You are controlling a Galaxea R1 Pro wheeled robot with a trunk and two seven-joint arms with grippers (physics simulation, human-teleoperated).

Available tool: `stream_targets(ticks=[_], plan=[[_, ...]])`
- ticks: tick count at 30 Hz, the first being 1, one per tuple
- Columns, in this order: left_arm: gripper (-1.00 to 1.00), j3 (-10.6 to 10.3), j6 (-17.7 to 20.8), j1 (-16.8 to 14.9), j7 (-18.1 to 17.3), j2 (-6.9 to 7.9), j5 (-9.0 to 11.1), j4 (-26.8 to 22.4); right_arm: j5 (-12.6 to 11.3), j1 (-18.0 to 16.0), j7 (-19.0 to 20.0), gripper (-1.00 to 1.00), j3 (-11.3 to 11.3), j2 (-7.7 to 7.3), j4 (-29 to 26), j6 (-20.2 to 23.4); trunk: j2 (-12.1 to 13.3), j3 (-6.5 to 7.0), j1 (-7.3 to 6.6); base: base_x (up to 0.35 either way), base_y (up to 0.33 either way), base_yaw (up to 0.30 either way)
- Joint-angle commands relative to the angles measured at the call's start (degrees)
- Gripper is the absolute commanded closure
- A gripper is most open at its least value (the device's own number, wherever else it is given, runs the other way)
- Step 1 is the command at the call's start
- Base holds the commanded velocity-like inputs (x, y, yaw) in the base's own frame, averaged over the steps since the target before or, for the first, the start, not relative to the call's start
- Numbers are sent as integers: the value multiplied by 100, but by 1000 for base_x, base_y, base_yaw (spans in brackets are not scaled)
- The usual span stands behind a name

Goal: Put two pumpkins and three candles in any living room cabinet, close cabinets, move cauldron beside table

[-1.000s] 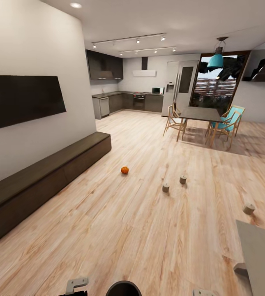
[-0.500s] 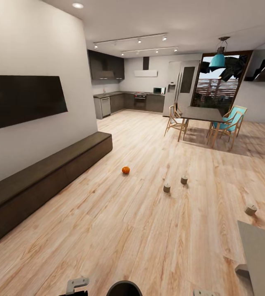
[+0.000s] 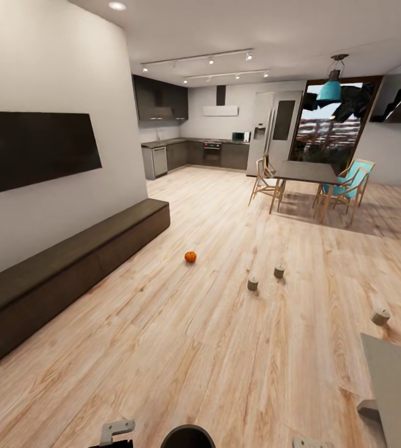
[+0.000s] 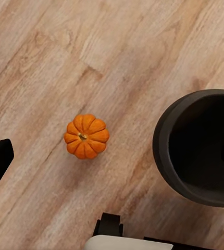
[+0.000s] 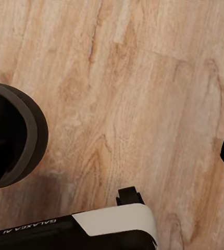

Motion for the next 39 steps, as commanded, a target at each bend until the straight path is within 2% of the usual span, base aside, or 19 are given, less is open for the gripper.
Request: stream_targets(ticks=[1,4,6,7,10,16,24,29,39], plan=[[-100,-15,10,-1,21,-4,57,-8,-49,0,-35,-100,12,0,-10,16,-47,-26,23,0,0,0],[-100,-15,10,-1,21,-8,54,-7,-48,-1,-34,-100,159,-3,-10,-158,-167,-80,89,0,0,0],[-100,-15,10,-1,21,-13,54,-8,-53,-1,-37,-100,422,-3,3,-370,-248,-116,133,0,0,0],[-100,-15,10,-1,21,-16,54,-8,-57,0,-48,-100,622,-4,90,-467,-288,-133,155,0,0,0],[-100,-15,10,-1,21,-18,53,-6,-48,-1,-78,-100,861,-4,562,-566,-408,-187,221,0,0,0],[-100,-15,10,-1,21,-19,53,-5,-38,-2,-91,-100,914,-4,859,-599,-649,-295,353,0,0,0],[-100,-24,66,-1,18,-24,49,-7,-48,-1,-38,-100,934,21,827,-589,-969,-439,528,0,0,0],[-100,-173,-12,-47,18,-63,31,-144,-69,-164,113,-100,1098,184,681,-667,-968,-438,528,0,0,0],[-100,-121,-15,-54,-42,-90,30,-218,3,-489,177,-100,1351,498,469,-783,-968,-438,528,0,0,0]])
